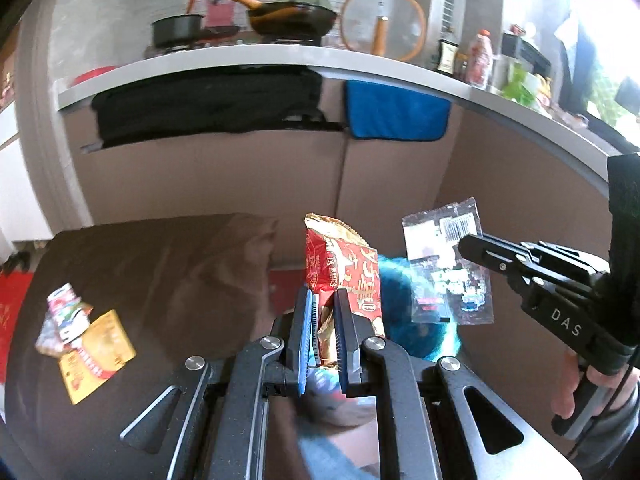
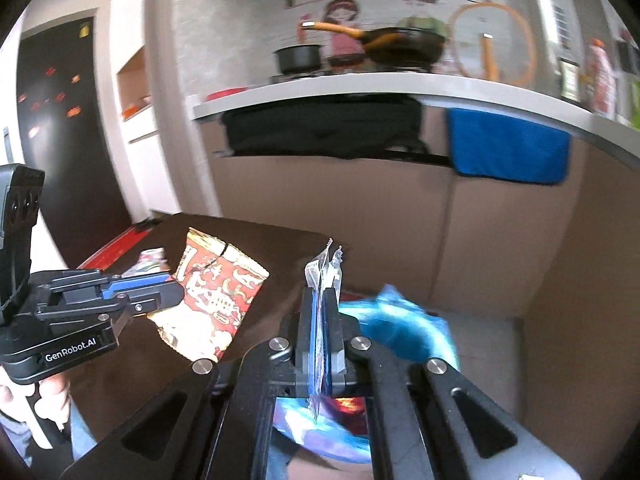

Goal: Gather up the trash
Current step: 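Carry the snack bag and wrapper over the bin and open both tools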

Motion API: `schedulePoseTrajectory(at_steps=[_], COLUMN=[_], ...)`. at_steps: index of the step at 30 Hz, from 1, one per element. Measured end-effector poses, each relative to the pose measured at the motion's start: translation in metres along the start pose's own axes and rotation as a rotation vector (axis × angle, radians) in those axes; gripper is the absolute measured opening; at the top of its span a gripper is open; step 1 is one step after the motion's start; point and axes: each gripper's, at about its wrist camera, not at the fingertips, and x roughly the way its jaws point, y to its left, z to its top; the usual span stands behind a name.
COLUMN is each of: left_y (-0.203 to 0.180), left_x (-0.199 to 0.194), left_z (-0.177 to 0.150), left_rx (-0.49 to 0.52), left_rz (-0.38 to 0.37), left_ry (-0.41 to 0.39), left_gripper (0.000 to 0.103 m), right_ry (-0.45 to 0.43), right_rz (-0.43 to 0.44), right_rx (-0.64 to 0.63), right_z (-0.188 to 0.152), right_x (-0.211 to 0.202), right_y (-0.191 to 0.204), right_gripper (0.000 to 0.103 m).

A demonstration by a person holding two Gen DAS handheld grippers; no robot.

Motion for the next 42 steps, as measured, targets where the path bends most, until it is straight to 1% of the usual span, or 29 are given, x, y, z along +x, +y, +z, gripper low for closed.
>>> schedulePoseTrajectory(at_steps=[4,8,16,19,23,28,37,42], left_y=[-0.024,-0.035,-0.031,-0.027,-0.022,-0.014,-0.012,-0.008], left_x=[0.019,0.038,0.089,0.108,0.126,0.145,0.168,0.176], left_z=[0.009,0.011,-0.003,-0.011,-0.023,-0.033,-0.048,-0.054], left_rx=[0.011,0.015,-0.024,-0.046,-0.053,-0.081,-0.094,-0.112], left_rz=[-0.016,-0.022,-0.019,-0.019,-0.001,-0.012,-0.018,-0.016], left_ry=[-0.015,-0.016,0.021,0.042,0.061,0.103,0.152,0.171], left_gripper=[0.011,0.011,0.011,0.011,0.011,0.011,0.011,0.012], right_ry=[0.002,0.015,0.08,0.111,0.151,0.198,0.251,0.27], right_rz=[-0.034,-0.049,-0.059,-0.052,-0.039,-0.035,-0.064,-0.075], right_rx=[0.04,0.067,0.101,0.113,0.12,0.119,0.085,0.082], right_z=[-0.005,-0.013,-0.026,-0.031,-0.039,-0.047,-0.061,-0.065], right_x=[0.001,0.007,0.044,0.061,0.082,0.105,0.129,0.135], right_y=[-0.028,-0.048,-0.068,-0.071,-0.071,-0.071,-0.068,-0.068], right_gripper=[0.003,0.003,0.003,0.003,0.003,0.003,0.003,0.003])
